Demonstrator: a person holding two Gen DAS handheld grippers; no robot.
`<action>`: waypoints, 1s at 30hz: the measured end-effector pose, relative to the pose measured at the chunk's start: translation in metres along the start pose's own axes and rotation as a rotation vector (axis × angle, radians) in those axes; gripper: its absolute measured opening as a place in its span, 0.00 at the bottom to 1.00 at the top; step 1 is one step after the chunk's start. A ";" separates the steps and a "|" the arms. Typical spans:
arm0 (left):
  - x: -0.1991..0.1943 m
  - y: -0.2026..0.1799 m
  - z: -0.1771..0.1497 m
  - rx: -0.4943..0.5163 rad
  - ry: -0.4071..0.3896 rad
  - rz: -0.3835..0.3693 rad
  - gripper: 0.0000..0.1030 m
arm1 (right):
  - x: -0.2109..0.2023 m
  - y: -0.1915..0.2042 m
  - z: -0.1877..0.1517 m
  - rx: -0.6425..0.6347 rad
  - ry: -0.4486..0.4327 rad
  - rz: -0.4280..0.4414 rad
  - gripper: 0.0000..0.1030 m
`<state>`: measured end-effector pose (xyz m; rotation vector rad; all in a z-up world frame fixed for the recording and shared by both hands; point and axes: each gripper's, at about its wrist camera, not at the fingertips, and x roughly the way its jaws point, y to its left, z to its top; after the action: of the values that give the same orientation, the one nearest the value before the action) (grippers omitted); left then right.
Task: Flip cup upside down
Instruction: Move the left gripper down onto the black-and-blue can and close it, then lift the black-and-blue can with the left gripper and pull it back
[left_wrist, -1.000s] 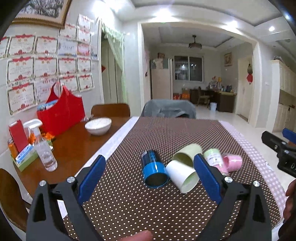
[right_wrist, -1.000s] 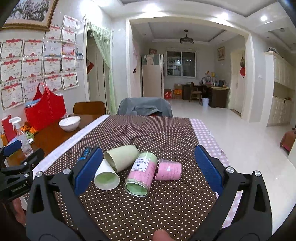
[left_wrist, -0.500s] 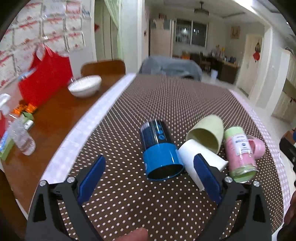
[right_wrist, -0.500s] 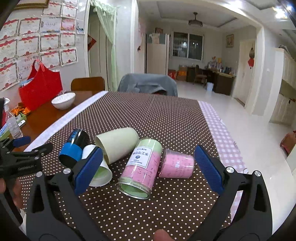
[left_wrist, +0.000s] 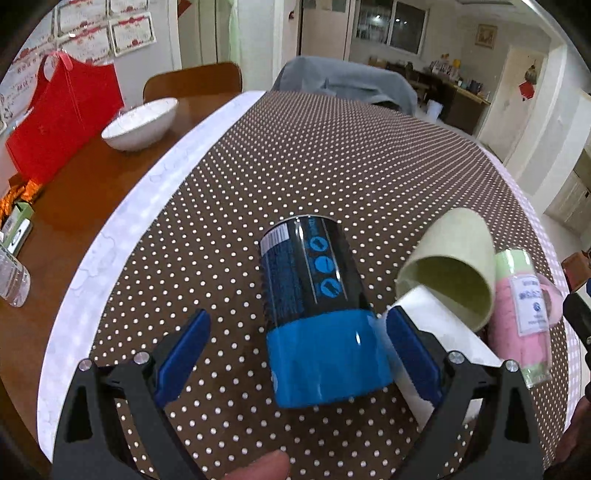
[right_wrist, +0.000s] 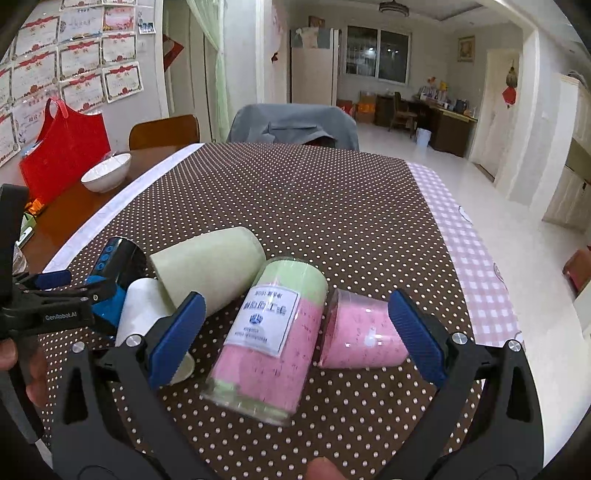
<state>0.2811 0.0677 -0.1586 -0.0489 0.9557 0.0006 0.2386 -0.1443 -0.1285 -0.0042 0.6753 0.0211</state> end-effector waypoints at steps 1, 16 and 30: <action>0.003 0.001 0.002 -0.003 0.008 0.003 0.92 | 0.003 -0.001 0.002 0.000 0.004 0.001 0.94; 0.042 0.006 0.022 -0.006 0.104 -0.042 0.67 | 0.033 -0.009 0.009 0.040 0.057 0.018 0.94; 0.005 0.008 0.008 0.035 0.028 -0.096 0.66 | -0.001 -0.008 0.000 0.059 0.005 0.017 0.94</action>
<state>0.2902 0.0762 -0.1582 -0.0626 0.9801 -0.1053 0.2380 -0.1525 -0.1279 0.0581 0.6804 0.0175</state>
